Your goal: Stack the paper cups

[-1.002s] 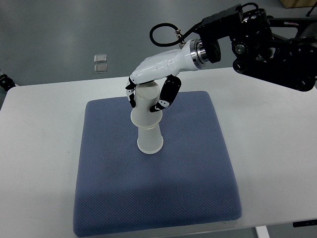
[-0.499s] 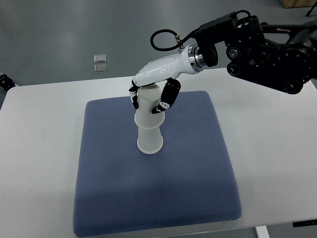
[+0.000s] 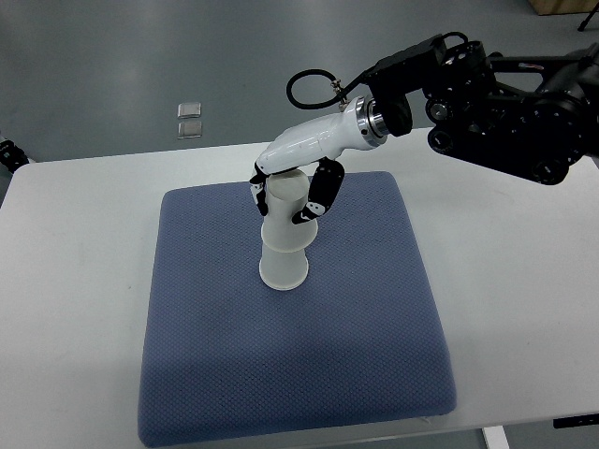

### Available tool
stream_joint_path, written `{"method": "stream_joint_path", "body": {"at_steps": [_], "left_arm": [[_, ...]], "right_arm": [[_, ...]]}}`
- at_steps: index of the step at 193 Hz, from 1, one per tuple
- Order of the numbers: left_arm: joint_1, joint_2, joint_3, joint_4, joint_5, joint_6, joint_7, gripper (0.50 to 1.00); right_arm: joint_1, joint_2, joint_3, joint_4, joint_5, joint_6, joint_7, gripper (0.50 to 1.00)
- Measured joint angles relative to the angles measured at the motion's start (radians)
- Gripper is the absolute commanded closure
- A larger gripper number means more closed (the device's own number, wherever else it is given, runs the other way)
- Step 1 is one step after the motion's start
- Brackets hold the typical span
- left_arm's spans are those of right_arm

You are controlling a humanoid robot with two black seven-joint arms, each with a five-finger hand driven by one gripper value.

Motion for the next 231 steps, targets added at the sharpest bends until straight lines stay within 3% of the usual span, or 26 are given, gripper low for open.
{"method": "stream_joint_path", "body": {"at_steps": [26, 35, 52, 74, 103, 231], "left_arm": [[0.000, 0.000, 0.000, 0.000, 0.000, 0.000, 0.000, 0.500], [0.000, 0.000, 0.000, 0.000, 0.000, 0.000, 0.000, 0.500], [0.000, 0.000, 0.000, 0.000, 0.000, 0.000, 0.000, 0.500], [0.000, 0.000, 0.000, 0.000, 0.000, 0.000, 0.000, 0.500], [0.000, 0.000, 0.000, 0.000, 0.000, 0.000, 0.000, 0.500], [0.000, 0.000, 0.000, 0.000, 0.000, 0.000, 0.000, 0.500]], "right_arm": [[-0.002, 0.001, 0.000, -0.006, 0.000, -0.004, 0.000, 0.832], [-0.002, 0.003, 0.000, -0.007, 0.001, -0.004, 0.000, 0.797], [-0.002, 0.018, 0.000, -0.008, 0.005, -0.004, -0.001, 0.646], [-0.007, 0.032, 0.000, -0.008, 0.013, -0.001, -0.002, 0.603], [-0.011, 0.035, 0.001, -0.009, 0.015, 0.002, -0.002, 0.585], [0.001, 0.008, 0.032, -0.042, 0.019, 0.006, -0.001, 0.585]]}}
